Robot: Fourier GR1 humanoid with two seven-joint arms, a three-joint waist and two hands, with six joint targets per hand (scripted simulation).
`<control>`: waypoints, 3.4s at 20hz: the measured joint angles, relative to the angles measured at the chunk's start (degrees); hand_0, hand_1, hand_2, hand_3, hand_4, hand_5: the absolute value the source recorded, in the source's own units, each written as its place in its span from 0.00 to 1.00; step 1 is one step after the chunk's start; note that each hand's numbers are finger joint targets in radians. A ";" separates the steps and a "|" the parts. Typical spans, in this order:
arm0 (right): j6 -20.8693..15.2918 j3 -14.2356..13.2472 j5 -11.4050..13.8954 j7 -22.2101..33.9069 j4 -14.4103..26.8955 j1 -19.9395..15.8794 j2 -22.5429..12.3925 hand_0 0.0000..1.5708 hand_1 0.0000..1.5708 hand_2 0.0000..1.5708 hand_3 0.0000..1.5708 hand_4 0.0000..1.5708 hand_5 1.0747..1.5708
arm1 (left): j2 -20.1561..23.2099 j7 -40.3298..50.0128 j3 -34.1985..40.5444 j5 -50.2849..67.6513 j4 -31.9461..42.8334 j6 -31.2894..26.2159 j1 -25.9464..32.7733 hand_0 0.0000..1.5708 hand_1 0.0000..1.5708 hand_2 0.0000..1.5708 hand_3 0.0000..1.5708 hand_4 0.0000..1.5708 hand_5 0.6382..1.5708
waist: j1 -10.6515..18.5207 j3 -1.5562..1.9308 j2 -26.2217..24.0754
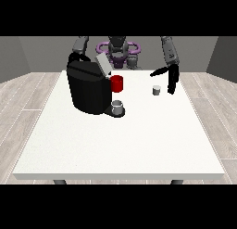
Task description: Insert the coffee pod into the coffee machine and close the lid
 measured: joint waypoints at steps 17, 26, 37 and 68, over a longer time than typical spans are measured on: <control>0.36 -0.10 -0.42 2.40 0.55 -0.87 -0.88 0.00 0.00 0.00 0.00 0.33 1.00 | 1.54 -5.02 -4.15 -13.15 12.74 7.13 -3.52 0.43 0.43 0.52 0.35 0.00 1.00 | -1.23 -0.01 -0.09; 0.45 -0.66 -1.78 0.37 1.68 -0.74 -0.19 0.00 0.00 0.00 0.00 0.34 1.00 | 0.10 -7.96 -3.78 -17.39 16.56 15.00 -6.25 0.59 0.59 0.66 0.53 0.23 1.00 | -1.47 0.07 0.36; 1.61 -2.10 -3.26 -0.93 2.65 -1.58 -1.09 0.00 0.00 0.00 0.00 0.28 1.00 | 1.45 -11.11 -4.87 -22.53 20.22 17.86 -9.26 0.84 0.84 0.91 0.90 0.35 1.00 | -1.93 0.14 1.39; 1.59 -1.11 -3.20 -1.42 7.54 -6.35 -0.36 0.00 0.00 0.00 0.00 0.33 1.00 | 2.95 -1.08 -1.83 -21.92 12.94 1.65 -33.73 0.77 0.77 0.79 0.76 0.31 1.00 | -6.58 0.02 -0.91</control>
